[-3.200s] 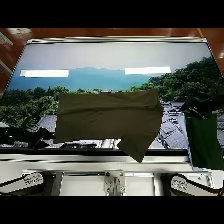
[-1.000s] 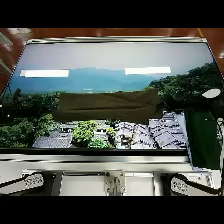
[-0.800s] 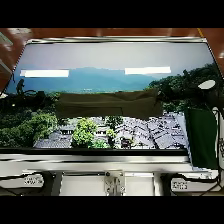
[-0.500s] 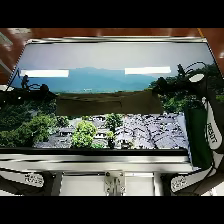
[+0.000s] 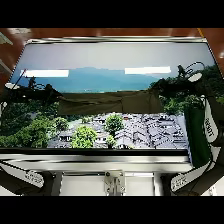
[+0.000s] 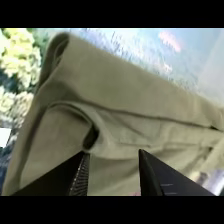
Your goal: Fold the shirts.
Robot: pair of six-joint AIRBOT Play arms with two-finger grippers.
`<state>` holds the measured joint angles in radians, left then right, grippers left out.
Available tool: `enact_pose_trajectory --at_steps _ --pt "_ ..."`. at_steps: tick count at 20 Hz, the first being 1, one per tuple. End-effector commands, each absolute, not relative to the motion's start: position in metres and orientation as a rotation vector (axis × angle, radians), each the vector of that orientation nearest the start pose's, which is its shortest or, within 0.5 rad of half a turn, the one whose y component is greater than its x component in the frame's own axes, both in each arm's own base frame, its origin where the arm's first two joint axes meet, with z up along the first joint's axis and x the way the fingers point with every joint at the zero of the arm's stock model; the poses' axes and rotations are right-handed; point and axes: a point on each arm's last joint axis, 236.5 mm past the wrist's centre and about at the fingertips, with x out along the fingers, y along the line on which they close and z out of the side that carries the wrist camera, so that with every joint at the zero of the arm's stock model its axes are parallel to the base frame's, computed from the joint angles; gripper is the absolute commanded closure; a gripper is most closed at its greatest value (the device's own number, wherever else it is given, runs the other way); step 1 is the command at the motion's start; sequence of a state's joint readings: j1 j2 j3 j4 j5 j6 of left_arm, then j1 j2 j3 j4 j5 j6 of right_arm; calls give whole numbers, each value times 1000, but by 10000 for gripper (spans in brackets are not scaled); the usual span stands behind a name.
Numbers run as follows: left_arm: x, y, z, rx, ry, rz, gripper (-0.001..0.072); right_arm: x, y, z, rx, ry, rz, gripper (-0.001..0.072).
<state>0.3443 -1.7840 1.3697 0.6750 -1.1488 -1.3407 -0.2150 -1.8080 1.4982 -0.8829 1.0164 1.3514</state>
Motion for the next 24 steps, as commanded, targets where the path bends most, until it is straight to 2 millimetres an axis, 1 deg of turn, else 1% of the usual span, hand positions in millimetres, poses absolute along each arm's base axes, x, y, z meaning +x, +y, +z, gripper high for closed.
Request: enact_pose_trajectory --at_steps 1,3,4,6,8,10,11,12,14,15,16,17,18,19,20,21,22,23,24 --pt "458 9 -35 -1005 1289 -291 328 492 -31 -55 556 1234 141 5" --pt "450 17 -21 -1002 1285 -301 330 476 -40 -66 596 1300 143 5" --pt "446 17 -12 -988 1284 -315 330 472 -39 -73 608 1327 146 5" --pt "435 11 5 -945 1287 -371 330 475 -32 -88 654 1337 163 4" --pt "428 6 24 -911 1277 -406 330 484 -16 -100 742 1325 196 4" --pt "427 6 41 -883 1241 -408 330 488 3 -110 809 1335 241 4" --pt "426 5 48 -871 1227 -410 332 488 11 -115 823 1345 257 4" --pt "425 4 55 -855 1213 -415 350 486 20 -120 823 1361 276 5" --pt "424 -3 65 -831 1199 -429 350 481 37 -126 810 1393 315 7" --pt "424 -8 68 -820 1198 -439 350 480 46 -127 793 1400 345 56" --pt "424 -16 70 -812 1200 -455 350 479 54 -125 780 1399 372 193" --pt "424 -26 72 -805 1203 -476 350 480 63 -121 769 1388 410 420" --pt "427 -35 72 -792 1203 -489 350 482 70 -113 760 1371 444 588" --pt "431 -45 71 -775 1194 -496 350 483 76 -100 754 1349 485 654" --pt "438 -57 70 -743 1174 -510 352 481 79 -83 751 1334 513 655" --pt "445 -72 68 -703 1154 -530 413 480 80 -66 732 1319 530 655" --pt "451 -89 65 -661 1131 -551 512 477 79 -46 710 1303 532 656" --pt "457 -107 60 -628 1114 -567 558 475 77 -27 697 1292 517 655" --pt "463 -130 52 -608 1105 -576 590 471 75 -5 688 1279 498 656"
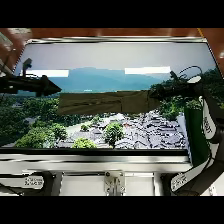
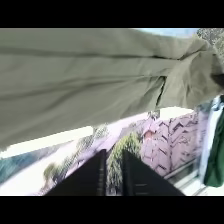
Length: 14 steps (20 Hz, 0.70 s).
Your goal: Fold the shirts.
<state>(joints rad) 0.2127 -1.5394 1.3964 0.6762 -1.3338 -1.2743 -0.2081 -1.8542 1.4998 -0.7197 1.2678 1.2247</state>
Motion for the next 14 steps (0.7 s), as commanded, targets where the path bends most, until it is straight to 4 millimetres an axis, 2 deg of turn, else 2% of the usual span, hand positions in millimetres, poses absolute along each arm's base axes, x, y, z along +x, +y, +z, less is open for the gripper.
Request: enact_pose_trajectory --at_steps 1,4,6,7,8,11,14 --pt "466 -155 42 -590 1106 -589 590 466 75 16 679 1263 488 655" --pt "457 -247 12 -545 1134 -678 617 445 75 74 627 1211 481 656" --pt "448 -304 7 -549 1113 -752 617 430 75 102 605 1191 469 656" --pt "445 -323 4 -535 1094 -772 620 420 77 116 597 1186 468 656" --pt "441 -339 0 -530 1087 -777 672 412 79 129 588 1174 474 656" --pt "415 -388 -15 -588 1139 -826 671 392 83 163 590 1132 462 656" --pt "391 -426 -31 -650 1191 -850 671 371 88 187 592 1114 460 656"
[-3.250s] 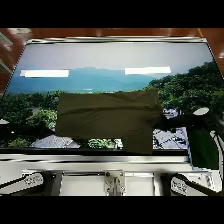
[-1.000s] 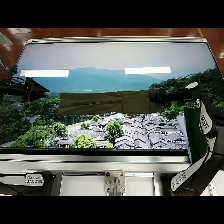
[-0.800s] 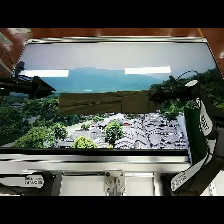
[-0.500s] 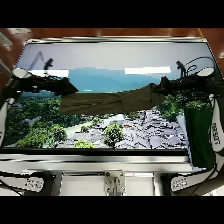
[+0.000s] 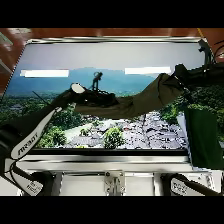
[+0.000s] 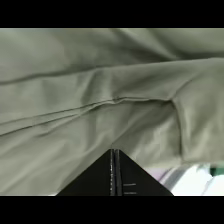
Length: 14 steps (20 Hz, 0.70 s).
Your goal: Fold the shirts.
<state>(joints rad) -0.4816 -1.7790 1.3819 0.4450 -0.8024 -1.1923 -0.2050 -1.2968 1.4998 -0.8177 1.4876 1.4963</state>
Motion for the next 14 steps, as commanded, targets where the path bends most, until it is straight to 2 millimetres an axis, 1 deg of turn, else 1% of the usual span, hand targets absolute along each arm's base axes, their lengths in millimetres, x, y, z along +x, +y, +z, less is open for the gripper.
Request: enact_pose_trajectory --at_steps 1,3,5,6,7,8,9,11,12,13,14 --pt "382 -440 -36 -688 1217 -860 671 365 89 194 589 1107 461 656" --pt "365 -470 -40 -754 1245 -905 671 353 92 203 595 1110 459 656" --pt "358 -498 -39 -845 1259 -938 671 341 93 207 585 1129 460 655" --pt "358 -507 -41 -892 1267 -940 671 338 92 206 583 1137 450 656" --pt "361 -511 -44 -923 1273 -936 671 336 90 205 580 1144 438 656" --pt "365 -509 -48 -938 1277 -927 673 336 87 203 574 1149 424 656" --pt "371 -501 -49 -938 1280 -926 674 337 83 200 569 1156 400 656" --pt "387 -473 -40 -881 1256 -965 676 340 75 194 553 1157 359 656" --pt "402 -450 -31 -829 1224 -965 676 344 75 192 551 1153 355 656" --pt "421 -424 -20 -758 1172 -945 676 348 80 189 542 1151 360 656" --pt "442 -391 -4 -680 1105 -915 676 353 90 185 527 1156 377 656"
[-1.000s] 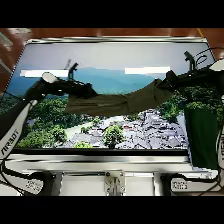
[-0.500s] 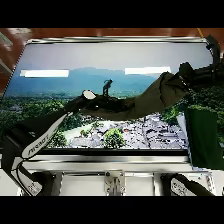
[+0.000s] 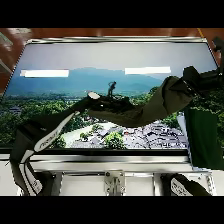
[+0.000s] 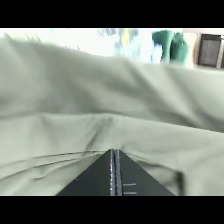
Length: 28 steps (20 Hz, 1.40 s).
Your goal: Fold the shirts.
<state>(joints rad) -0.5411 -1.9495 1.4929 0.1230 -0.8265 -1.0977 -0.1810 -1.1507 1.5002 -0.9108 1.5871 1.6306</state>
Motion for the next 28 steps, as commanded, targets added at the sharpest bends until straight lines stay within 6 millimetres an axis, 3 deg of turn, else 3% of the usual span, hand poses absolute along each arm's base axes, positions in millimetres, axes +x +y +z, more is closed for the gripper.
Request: enact_pose_trajectory --at_steps 1,4,7,9,10,12,13,14,15,18,20,22,25,26,28 --pt "465 -353 17 -631 1042 -866 676 360 104 178 505 1162 400 656" --pt "510 -230 97 -574 850 -703 676 388 168 143 426 1176 478 656" --pt "507 -120 188 -576 657 -592 675 419 248 91 419 1171 546 656" --pt "484 -74 232 -553 584 -550 674 434 299 44 476 1187 548 656" --pt "465 -61 248 -532 572 -551 674 440 321 21 533 1202 535 656" --pt "428 -53 268 -480 581 -580 674 444 366 -20 699 1241 528 628" --pt "411 -55 275 -449 591 -594 674 444 382 -32 788 1260 526 508" --pt "400 -58 276 -420 605 -601 674 444 394 -40 876 1279 526 223" --pt "391 -61 276 -392 622 -605 674 444 399 -42 920 1292 546 25" --pt "379 -70 264 -381 674 -631 674 448 374 -24 886 1296 635 25" --pt "381 -73 252 -403 691 -629 673 441 332 -6 798 1337 689 25" --pt "385 -73 238 -432 708 -616 673 422 262 -5 623 1442 648 26" --pt "384 -75 220 -461 746 -616 673 388 120 -20 345 1638 314 26" --pt "383 -76 218 -464 751 -616 673 376 85 -23 314 1686 215 26" --pt "383 -76 218 -465 750 -615 673 356 69 -37 388 1735 176 26"
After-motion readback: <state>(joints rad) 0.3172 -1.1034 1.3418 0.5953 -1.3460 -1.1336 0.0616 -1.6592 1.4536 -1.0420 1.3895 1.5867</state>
